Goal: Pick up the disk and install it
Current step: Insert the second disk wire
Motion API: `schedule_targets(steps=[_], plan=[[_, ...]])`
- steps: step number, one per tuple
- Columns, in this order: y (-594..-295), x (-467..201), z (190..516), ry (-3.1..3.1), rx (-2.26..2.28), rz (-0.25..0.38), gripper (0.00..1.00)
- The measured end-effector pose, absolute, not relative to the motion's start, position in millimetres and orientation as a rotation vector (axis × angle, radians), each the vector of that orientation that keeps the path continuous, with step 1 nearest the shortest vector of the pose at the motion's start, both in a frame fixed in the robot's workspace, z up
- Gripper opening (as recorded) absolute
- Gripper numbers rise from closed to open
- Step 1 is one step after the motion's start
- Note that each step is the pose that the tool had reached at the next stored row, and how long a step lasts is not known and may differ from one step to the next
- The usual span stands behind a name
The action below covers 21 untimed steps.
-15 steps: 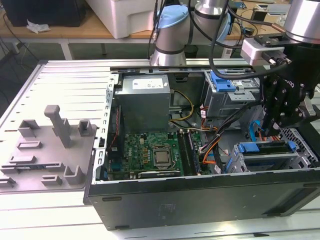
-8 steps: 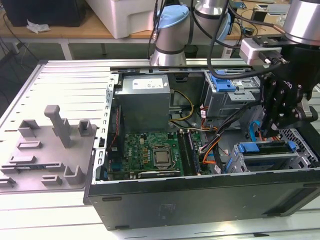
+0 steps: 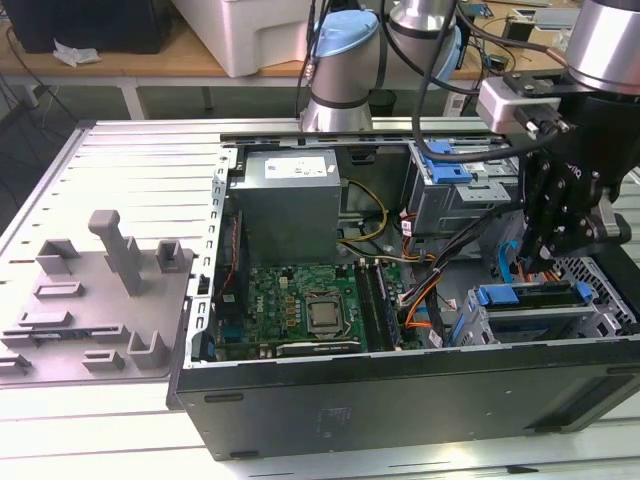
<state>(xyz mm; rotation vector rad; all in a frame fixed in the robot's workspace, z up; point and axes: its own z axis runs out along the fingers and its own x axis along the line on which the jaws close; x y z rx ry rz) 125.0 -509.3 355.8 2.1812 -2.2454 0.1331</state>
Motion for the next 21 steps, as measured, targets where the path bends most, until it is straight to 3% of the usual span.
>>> schedule_targets(steps=[3, 5, 21], plan=[[-511, 125, 356, -2.246, 2.182, 0.131, 0.26], [-513, 125, 356, -2.248, 2.183, 0.129, 0.16], [-522, 129, 356, -2.256, 2.184, 0.119, 0.16]])
